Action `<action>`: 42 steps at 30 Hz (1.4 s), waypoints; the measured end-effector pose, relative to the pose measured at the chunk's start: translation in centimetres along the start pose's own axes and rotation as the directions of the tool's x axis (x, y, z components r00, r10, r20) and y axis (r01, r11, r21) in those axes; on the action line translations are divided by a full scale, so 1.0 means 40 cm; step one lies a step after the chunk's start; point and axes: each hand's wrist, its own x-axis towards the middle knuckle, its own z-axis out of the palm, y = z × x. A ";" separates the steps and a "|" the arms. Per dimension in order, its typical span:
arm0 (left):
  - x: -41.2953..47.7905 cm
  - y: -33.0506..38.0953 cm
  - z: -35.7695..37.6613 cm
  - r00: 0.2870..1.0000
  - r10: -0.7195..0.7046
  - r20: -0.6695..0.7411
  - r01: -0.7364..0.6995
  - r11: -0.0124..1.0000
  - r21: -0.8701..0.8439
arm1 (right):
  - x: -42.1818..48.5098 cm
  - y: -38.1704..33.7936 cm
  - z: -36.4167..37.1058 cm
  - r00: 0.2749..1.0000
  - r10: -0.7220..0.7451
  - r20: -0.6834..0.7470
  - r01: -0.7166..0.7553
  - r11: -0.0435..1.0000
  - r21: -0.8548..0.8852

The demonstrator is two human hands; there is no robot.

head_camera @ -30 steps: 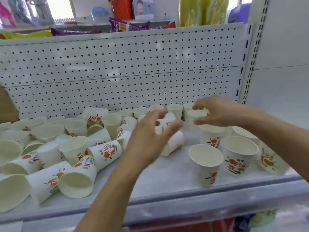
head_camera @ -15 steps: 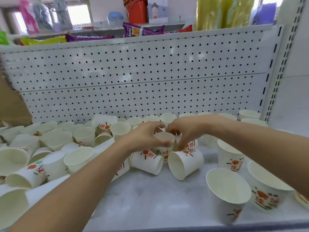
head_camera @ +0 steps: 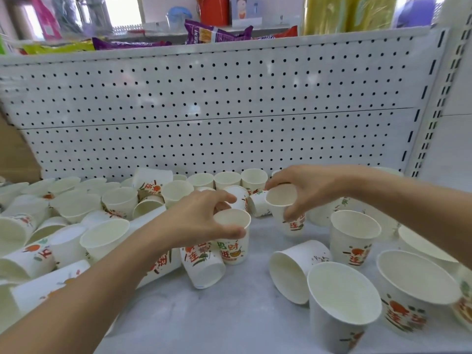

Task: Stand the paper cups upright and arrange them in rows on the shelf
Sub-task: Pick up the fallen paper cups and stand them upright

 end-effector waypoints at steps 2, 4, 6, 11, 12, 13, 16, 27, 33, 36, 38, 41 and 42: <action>0.001 0.004 -0.001 1.000 -0.003 0.003 0.003 1.000 0.010 | -0.014 0.009 0.003 0.999 0.031 0.030 -0.030 0.999 -0.030; 0.005 0.004 -0.001 1.000 -0.010 0.016 0.009 0.999 0.037 | -0.022 0.013 0.015 0.993 0.079 0.085 -0.069 0.991 -0.117; 0.004 0.006 -0.003 1.000 -0.009 0.028 0.008 0.998 0.059 | -0.028 0.015 0.019 0.985 0.115 0.130 -0.092 0.980 -0.176; -0.021 0.028 0.001 0.987 0.122 -0.106 -0.100 0.975 0.198 | -0.056 0.013 -0.013 0.990 0.079 0.114 -0.066 0.992 -0.111; -0.029 0.041 0.007 0.970 0.200 -0.135 -0.174 0.968 0.181 | -0.061 0.012 -0.019 0.992 0.064 0.108 -0.053 0.994 -0.100; -0.037 0.056 0.015 0.952 0.272 -0.139 -0.250 0.955 0.158 | -0.064 0.012 -0.024 0.993 0.054 0.101 -0.045 0.994 -0.096; -0.048 0.105 0.058 0.903 0.419 -0.093 -0.393 0.895 0.213 | -0.058 0.013 -0.023 0.999 0.040 0.026 -0.038 0.996 -0.079; 0.000 0.098 0.037 0.889 0.383 -0.249 -0.260 0.873 0.412 | 0.098 0.020 0.024 0.929 0.255 -0.269 -0.334 0.890 -0.309; 0.009 0.098 0.057 0.939 0.315 -0.137 -0.235 0.881 0.411 | 0.127 0.025 0.041 0.903 0.405 -0.142 -0.418 0.905 -0.078; 0.017 0.092 0.069 0.937 0.313 -0.152 -0.236 0.892 0.385 | 0.145 0.030 0.050 0.888 0.451 -0.090 -0.443 0.891 0.099; 0.016 0.088 0.074 0.938 0.308 -0.161 -0.234 0.902 0.364 | 0.150 0.030 0.049 0.885 0.457 -0.088 -0.436 0.880 0.187; 0.003 0.079 0.069 0.933 0.313 -0.179 -0.243 0.913 0.327 | 0.132 0.031 0.036 0.911 0.393 -0.126 -0.348 0.895 0.279; -0.005 0.073 0.062 0.931 0.309 -0.196 -0.243 0.923 0.299 | 0.119 0.030 0.032 0.925 0.342 -0.165 -0.293 0.920 0.262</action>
